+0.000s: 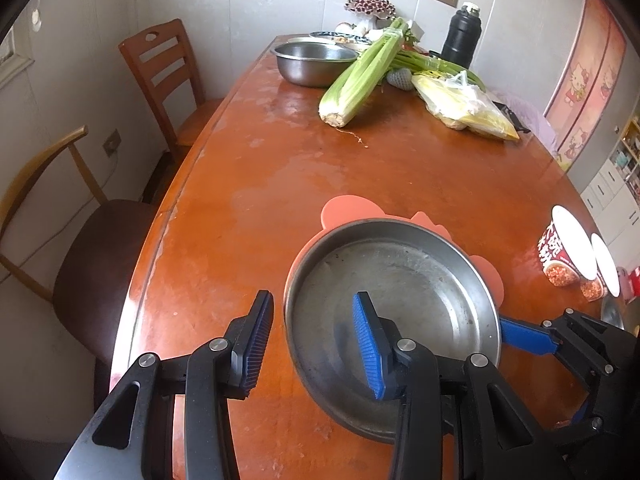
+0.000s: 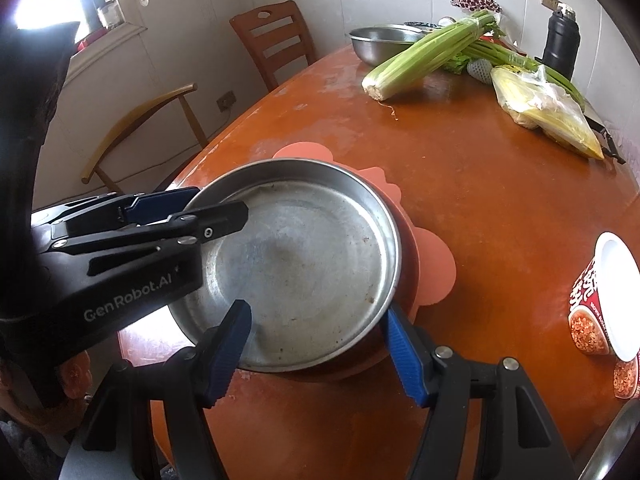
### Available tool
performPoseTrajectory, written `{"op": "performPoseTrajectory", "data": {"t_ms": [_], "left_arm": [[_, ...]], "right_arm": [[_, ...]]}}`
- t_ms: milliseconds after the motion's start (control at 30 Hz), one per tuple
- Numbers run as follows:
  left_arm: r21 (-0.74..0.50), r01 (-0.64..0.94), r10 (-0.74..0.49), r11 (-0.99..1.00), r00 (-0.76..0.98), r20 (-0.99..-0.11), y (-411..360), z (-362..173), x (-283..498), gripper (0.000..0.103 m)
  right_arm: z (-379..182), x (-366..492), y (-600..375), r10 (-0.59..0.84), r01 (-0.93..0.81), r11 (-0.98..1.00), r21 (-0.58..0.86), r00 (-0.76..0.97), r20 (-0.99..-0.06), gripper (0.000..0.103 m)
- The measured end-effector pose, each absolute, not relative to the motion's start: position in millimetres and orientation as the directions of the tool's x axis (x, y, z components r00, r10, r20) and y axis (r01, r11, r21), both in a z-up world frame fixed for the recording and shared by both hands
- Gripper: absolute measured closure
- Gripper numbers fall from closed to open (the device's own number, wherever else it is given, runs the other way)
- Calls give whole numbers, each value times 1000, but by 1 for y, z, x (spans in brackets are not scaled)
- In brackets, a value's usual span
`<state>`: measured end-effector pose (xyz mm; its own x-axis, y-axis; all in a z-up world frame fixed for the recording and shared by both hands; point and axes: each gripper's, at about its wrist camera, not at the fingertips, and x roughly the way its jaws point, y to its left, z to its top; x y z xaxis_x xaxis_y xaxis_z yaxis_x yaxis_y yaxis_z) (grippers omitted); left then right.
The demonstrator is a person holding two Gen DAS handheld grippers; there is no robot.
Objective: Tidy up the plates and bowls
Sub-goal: 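Carry the steel pan over the orange bowl and lower it onto it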
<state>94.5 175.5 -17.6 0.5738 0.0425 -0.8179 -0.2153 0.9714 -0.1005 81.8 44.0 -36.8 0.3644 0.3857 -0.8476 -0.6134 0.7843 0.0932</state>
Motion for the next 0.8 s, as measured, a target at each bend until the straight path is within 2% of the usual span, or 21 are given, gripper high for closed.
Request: {"op": "performPoseTrajectory", "data": {"t_ms": [333, 567, 800], "left_arm": [[-113, -230, 38, 967, 566, -823, 180, -18, 93, 60], [-107, -237, 43, 966, 553, -832, 180, -21, 96, 57], [-101, -248, 45, 964, 522, -852, 180, -32, 105, 56]], "right_arm": [[-34, 75, 48, 365, -646, 762, 32, 390, -845, 33], [-33, 65, 53, 341, -672, 740, -34, 418, -842, 32], [-28, 74, 44, 358, -641, 768, 10, 416, -836, 29]]}}
